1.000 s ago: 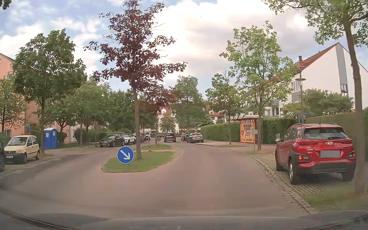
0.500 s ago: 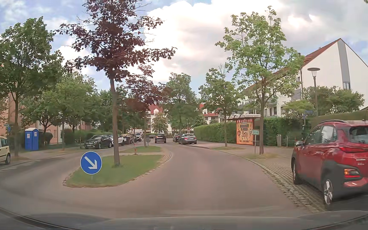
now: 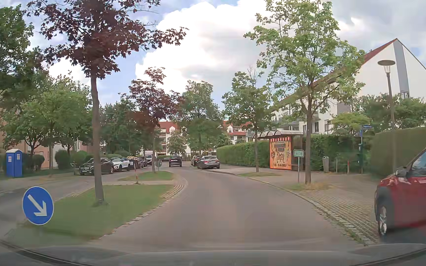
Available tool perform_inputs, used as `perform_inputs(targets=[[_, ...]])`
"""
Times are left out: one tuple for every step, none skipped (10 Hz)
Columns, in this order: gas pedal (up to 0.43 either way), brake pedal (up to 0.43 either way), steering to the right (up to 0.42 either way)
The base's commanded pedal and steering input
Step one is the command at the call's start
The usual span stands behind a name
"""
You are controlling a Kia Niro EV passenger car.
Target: Follow the waypoints while adhering to traffic rules and regulations
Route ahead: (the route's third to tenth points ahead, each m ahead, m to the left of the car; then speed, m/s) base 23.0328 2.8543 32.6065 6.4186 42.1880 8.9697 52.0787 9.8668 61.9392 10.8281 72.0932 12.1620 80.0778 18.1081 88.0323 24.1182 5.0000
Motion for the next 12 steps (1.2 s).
perform_inputs(targets=[[0.039,0.024,0.031],[0.039,0.024,0.026],[0.047,0.024,0.025],[0.059,0.018,0.024],[0.079,0.018,0.022],[0.079,0.018,0.013],[0.079,0.024,0.001],[0.087,0.024,-0.010],[0.087,0.024,-0.012],[0.087,0.024,-0.012],[0.087,0.024,-0.013],[0.087,0.018,-0.015]])
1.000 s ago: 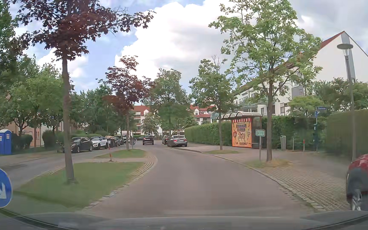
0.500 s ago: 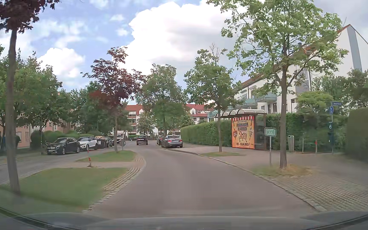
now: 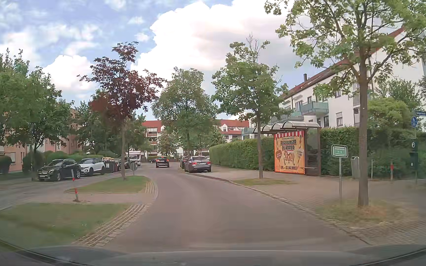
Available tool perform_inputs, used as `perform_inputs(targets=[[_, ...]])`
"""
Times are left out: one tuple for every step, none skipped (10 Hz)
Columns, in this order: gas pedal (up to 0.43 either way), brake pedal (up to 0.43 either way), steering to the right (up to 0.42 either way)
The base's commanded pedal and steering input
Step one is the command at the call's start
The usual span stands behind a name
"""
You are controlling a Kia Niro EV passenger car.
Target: Follow the waypoints while adhering to traffic rules and regulations
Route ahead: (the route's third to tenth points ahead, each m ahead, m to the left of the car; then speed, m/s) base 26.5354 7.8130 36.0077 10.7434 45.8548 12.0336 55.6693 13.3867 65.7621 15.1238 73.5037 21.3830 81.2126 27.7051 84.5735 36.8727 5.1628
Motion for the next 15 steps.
perform_inputs(targets=[[0.087,0.018,-0.021],[0.087,0.018,-0.027],[0.087,0.024,-0.030],[0.087,0.024,-0.033],[0.087,0.024,-0.038],[0.087,0.024,-0.043],[0.079,0.018,-0.053],[0.067,0.024,-0.063],[0.067,0.018,-0.075],[0.067,0.018,-0.087],[0.067,0.018,-0.096],[0.067,0.018,-0.099],[0.067,0.018,-0.099],[0.067,0.018,-0.099],[0.067,0.018,-0.100]])
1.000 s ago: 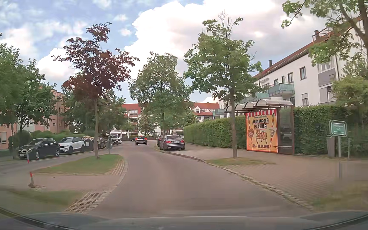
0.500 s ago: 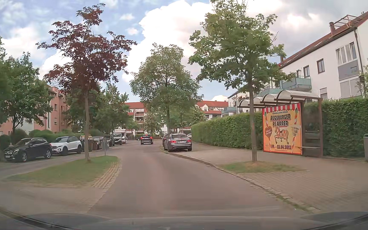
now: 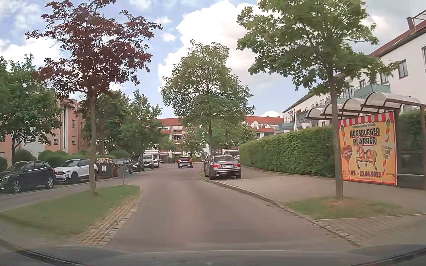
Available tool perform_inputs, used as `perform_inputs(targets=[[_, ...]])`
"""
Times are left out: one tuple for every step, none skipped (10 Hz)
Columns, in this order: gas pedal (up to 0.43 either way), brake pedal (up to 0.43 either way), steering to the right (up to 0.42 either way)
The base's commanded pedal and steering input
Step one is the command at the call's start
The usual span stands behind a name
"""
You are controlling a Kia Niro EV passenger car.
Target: Follow the waypoints while adhering to traffic rules and regulations
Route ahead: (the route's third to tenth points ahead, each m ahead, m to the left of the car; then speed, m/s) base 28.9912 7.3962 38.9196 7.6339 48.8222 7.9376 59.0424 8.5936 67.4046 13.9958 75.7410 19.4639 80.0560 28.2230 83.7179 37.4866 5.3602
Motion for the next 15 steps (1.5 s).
perform_inputs(targets=[[0.067,0.018,-0.101],[0.067,0.018,-0.101],[0.067,0.018,-0.101],[0.067,0.018,-0.103],[0.067,0.018,-0.105],[0.067,0.018,-0.104],[0.067,0.024,-0.101],[0.067,0.018,-0.096],[0.067,0.024,-0.093],[0.067,0.024,-0.092],[0.067,0.018,-0.090],[0.067,0.018,-0.087],[0.067,0.018,-0.084],[0.067,0.018,-0.081],[0.067,0.018,-0.078]])
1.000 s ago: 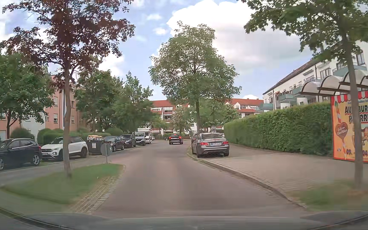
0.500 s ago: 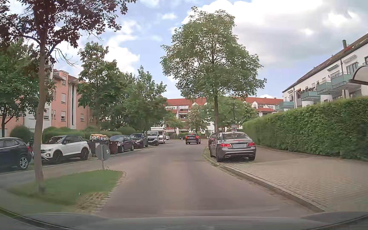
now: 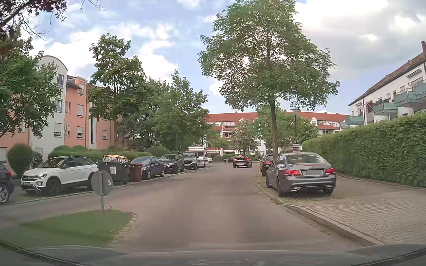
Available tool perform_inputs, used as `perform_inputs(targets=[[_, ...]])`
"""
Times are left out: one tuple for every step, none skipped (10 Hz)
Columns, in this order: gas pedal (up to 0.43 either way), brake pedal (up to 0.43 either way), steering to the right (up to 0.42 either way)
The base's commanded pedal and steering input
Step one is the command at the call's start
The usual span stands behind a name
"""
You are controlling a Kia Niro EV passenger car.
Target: Follow the waypoints while adhering to traffic rules and regulations
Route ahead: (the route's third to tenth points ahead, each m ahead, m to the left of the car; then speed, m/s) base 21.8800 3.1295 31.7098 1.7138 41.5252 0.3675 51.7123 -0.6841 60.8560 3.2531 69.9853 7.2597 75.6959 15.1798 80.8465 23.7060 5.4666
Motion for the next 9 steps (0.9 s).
perform_inputs(targets=[[0.067,0.018,-0.076],[0.067,0.018,-0.074],[0.067,0.018,-0.069],[0.067,0.018,-0.060],[0.059,0.018,-0.048],[0.047,0.018,-0.033],[0.047,0.018,-0.023],[0.039,0.018,-0.016],[0.039,0.018,-0.011]])
